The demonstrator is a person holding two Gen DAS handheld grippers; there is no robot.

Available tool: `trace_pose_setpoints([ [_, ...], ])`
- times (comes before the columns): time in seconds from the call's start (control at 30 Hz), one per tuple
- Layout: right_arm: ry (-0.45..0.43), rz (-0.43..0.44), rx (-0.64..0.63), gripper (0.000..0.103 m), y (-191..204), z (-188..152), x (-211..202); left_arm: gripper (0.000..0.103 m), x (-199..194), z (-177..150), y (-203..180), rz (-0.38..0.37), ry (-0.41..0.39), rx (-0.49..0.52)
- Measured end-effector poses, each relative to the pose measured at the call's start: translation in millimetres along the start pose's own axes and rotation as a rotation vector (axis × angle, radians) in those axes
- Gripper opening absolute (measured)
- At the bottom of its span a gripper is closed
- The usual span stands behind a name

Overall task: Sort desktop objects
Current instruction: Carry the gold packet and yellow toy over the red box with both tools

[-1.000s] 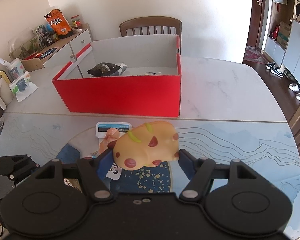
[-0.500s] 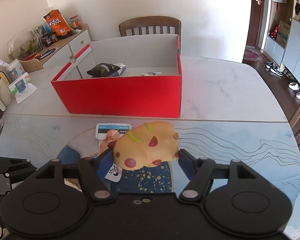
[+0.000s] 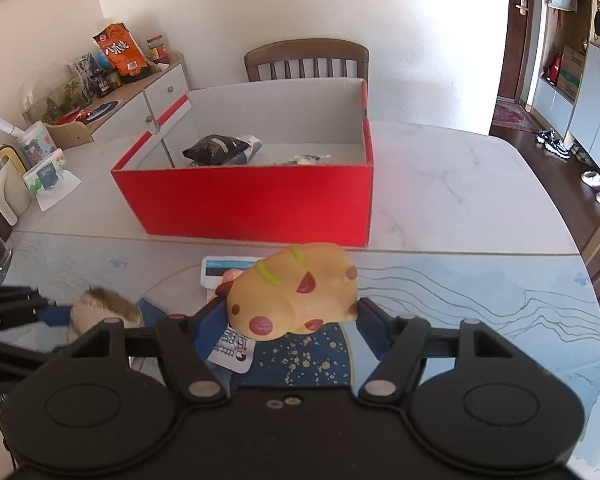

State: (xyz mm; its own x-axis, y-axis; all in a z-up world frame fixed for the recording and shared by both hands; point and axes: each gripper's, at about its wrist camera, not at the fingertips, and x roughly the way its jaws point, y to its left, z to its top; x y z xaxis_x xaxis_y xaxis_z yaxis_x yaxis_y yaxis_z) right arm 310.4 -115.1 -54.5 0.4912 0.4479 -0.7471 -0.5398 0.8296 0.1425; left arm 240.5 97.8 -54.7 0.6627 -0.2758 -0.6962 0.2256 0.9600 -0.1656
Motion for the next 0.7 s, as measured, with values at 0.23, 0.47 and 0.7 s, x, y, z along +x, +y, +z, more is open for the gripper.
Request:
trace_pose_setpoints([
  [0.23,-0.028,0.015,-0.018,0.069,6.1,12.9,-5.0,0.046,-13.9,33.4,3.0,0.010,-0.084,-0.009],
  [0.47,-0.071,0.023,-0.044,0.069,10.2,34.4,-10.2,0.046,-19.6,66.4,6.9,0.018,-0.145,0.003],
  [0.7,-0.104,0.036,-0.075,0.069,15.1,58.4,-10.8,0.046,-18.2,94.5,9.5,0.034,-0.181,0.046],
])
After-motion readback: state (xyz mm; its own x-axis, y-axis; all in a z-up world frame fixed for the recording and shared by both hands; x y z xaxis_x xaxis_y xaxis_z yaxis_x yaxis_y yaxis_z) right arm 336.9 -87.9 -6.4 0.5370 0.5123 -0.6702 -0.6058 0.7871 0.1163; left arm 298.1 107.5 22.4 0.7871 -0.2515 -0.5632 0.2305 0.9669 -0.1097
